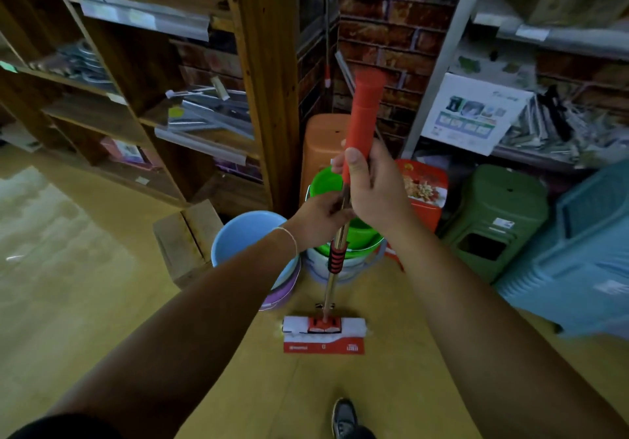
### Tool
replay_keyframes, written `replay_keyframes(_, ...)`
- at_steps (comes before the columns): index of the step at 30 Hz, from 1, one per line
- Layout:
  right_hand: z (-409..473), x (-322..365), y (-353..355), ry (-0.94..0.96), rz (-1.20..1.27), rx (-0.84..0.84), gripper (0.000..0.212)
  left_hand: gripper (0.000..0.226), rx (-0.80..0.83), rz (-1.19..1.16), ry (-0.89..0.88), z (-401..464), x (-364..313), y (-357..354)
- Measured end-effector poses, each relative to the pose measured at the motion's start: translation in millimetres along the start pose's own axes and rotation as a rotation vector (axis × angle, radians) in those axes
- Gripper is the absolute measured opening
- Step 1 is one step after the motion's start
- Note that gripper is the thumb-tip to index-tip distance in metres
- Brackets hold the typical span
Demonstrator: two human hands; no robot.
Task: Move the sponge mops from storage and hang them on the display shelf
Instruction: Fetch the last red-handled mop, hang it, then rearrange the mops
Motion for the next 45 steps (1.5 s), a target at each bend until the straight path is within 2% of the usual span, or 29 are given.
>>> replay_keyframes(5, -23, 8, -12, 0.010, -0.063, 0.039, 0.028, 0.010, -0.062, -0.090, 0.044, -32, 0, -12)
replay_keyframes(10, -47, 20, -18, 0.077, -0.042, 0.047, 0.018, 0.016, -0.164, -0.066, 0.048, -65, -11, -32)
replay_keyframes(16, -67, 60, -24, 0.158, 0.083, 0.102, 0.021, 0.007, -0.252, -0.042, 0.032, -104, -28, -31)
replay_keyframes(22, -56, 143, -60, 0.268, 0.171, 0.241, 0.027, 0.046, -0.315, -0.096, 0.029, -178, -57, 17)
replay_keyframes(27, -66, 194, -134, 0.343, 0.243, 0.386, 0.016, 0.040, -0.339, -0.070, 0.098, -266, -49, 52)
replay_keyframes(32, -88, 240, -227, 0.348, 0.303, 0.517, 0.024, 0.059, -0.363, -0.109, 0.188, -366, -22, 84)
replay_keyframes(36, -105, 283, -309, 0.362, 0.364, 0.559, 0.025, 0.069, -0.461, -0.121, 0.217, -450, -1, 110)
replay_keyframes(45, -155, 373, -460, 0.443, 0.466, 0.678, 0.034, 0.046, -0.658, -0.079, 0.295, -615, 30, 158)
Point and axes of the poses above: each hand's wrist, its own z-axis towards the middle knuckle, its own y-axis out of the back of the hand, x = y × z, the point moved 3 cm from there along z, towards the middle knuckle, and after that the axes turned 13 degrees about x, right-handed, at the moved point
